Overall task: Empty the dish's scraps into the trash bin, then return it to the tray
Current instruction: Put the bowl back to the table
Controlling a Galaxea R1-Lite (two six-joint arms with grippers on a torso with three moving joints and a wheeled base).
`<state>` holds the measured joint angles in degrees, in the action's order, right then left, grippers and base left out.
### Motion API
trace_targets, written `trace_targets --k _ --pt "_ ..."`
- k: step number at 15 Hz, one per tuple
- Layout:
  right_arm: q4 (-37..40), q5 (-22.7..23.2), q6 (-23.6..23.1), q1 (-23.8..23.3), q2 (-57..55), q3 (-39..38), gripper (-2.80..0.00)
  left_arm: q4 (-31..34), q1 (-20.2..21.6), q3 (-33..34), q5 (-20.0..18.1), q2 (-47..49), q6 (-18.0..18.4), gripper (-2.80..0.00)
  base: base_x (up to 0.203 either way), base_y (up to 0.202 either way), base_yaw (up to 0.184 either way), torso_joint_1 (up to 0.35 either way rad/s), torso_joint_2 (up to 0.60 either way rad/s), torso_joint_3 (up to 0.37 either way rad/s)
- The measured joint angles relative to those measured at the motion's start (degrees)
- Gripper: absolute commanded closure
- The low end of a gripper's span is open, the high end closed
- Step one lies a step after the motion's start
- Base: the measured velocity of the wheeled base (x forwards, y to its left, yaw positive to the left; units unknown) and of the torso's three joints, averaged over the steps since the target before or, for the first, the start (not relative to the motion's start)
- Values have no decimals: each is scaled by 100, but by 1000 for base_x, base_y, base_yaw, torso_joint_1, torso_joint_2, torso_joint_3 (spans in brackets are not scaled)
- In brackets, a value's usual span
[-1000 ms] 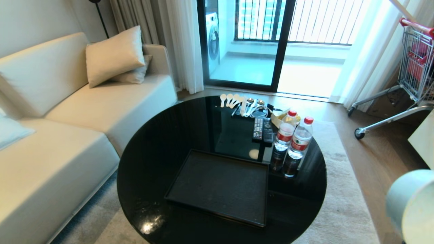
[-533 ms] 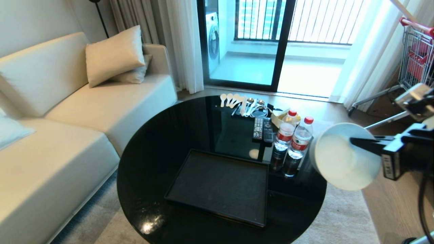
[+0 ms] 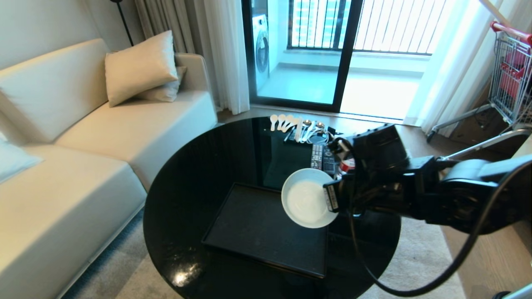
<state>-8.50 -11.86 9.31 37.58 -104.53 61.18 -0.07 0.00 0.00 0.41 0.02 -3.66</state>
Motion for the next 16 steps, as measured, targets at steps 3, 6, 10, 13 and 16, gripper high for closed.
trace_targets --k 3,6,10,13,16 --pt "278 -155 1096 193 -823 326 0 0 0 0 0 0 0 0 0 0 0 0 0 0" --pt "573 -172 1567 221 -1417 695 0 0 0 0 0 0 2 0 0 0 0 0 0 0" --pt "589 -168 2031 205 -2123 1220 0 0 0 0 0 0 2 0 0 0 0 0 0 0" --pt "566 -148 2219 105 -2538 1450 0 0 0 0 0 0 0 0 0 0 0 0 0 0" --pt "563 -131 2235 -93 -2837 1588 0 0 0 0 0 0 0 0 0 0 0 0 0 0"
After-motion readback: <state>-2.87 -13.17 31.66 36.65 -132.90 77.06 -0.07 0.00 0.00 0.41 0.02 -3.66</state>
